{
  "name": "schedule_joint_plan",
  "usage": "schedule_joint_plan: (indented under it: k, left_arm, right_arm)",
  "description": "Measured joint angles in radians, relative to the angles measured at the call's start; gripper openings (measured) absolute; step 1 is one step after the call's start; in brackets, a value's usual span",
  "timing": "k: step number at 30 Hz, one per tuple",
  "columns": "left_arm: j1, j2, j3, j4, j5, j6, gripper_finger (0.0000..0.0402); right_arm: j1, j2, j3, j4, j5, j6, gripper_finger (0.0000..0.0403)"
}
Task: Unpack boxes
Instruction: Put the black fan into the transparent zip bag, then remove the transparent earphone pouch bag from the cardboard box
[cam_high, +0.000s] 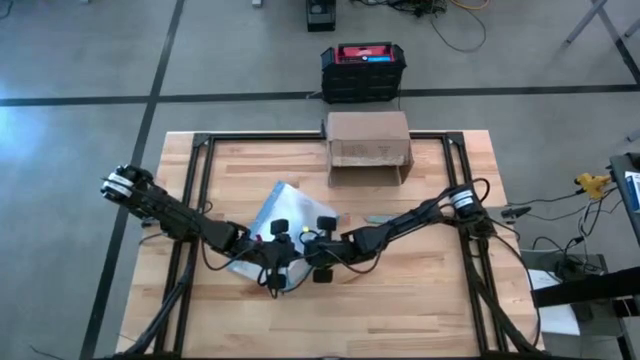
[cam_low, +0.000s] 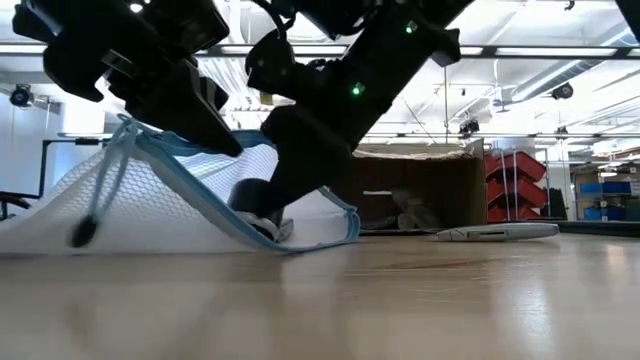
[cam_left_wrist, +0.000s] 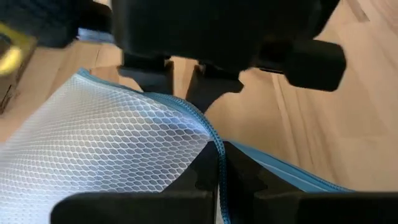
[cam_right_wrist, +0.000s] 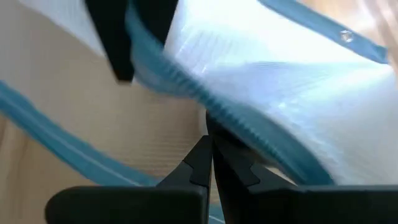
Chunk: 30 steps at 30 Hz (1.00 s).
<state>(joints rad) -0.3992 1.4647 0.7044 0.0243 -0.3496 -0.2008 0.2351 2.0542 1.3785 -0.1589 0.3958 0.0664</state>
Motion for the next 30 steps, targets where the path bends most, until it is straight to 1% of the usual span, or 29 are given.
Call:
schedule_joint_plan:
  k: [3,6,9,11,13,18,21,23,25,27,30]
  left_arm:
    - [0.000,0.000,0.000,-0.018,-0.005,-0.013,0.0000]
    - [0.000,0.000,0.000,-0.052,-0.005,-0.041,0.0000]
    - [-0.001,0.000,0.000,-0.053,-0.026,-0.055,0.0000]
    - [-0.001,0.000,0.000,-0.054,-0.029,-0.060,0.0000]
    - [-0.001,0.000,0.000,-0.054,-0.031,-0.064,0.0000]
    - [-0.003,0.000,0.000,-0.054,-0.034,-0.079,0.0000]
    - [-0.003,0.001,0.000,-0.051,-0.034,-0.077,0.0000]
    - [-0.003,0.001,0.000,-0.039,-0.036,-0.077,0.0000]
    - [-0.003,0.001,0.000,-0.028,-0.045,-0.075,0.0000]
    - [-0.003,0.002,0.000,-0.019,-0.066,-0.074,0.0000]
    - [-0.003,0.003,0.000,-0.017,-0.086,-0.074,0.0000]
  right_arm:
    - [0.009,-0.029,0.000,-0.020,-0.028,0.026,0.0000]
    - [0.041,-0.080,-0.002,-0.076,-0.064,0.094,0.0000]
    - [0.079,-0.134,-0.031,-0.148,-0.054,0.187,0.0000]
    - [0.098,-0.178,-0.079,-0.171,-0.030,0.263,0.0000]
    - [0.125,-0.226,-0.136,-0.204,0.036,0.357,0.0000]
    - [0.193,-0.333,-0.317,-0.338,0.294,0.721,0.0000]
    - [0.201,-0.369,-0.410,-0.335,0.403,0.887,0.0000]
    - [0.187,-0.377,-0.452,-0.332,0.480,0.980,0.0000]
    - [0.155,-0.377,-0.476,-0.330,0.545,1.053,0.0000]
    - [0.108,-0.366,-0.485,-0.312,0.580,1.085,0.0000]
    - [0.024,-0.326,-0.492,-0.223,0.584,1.026,0.0000]
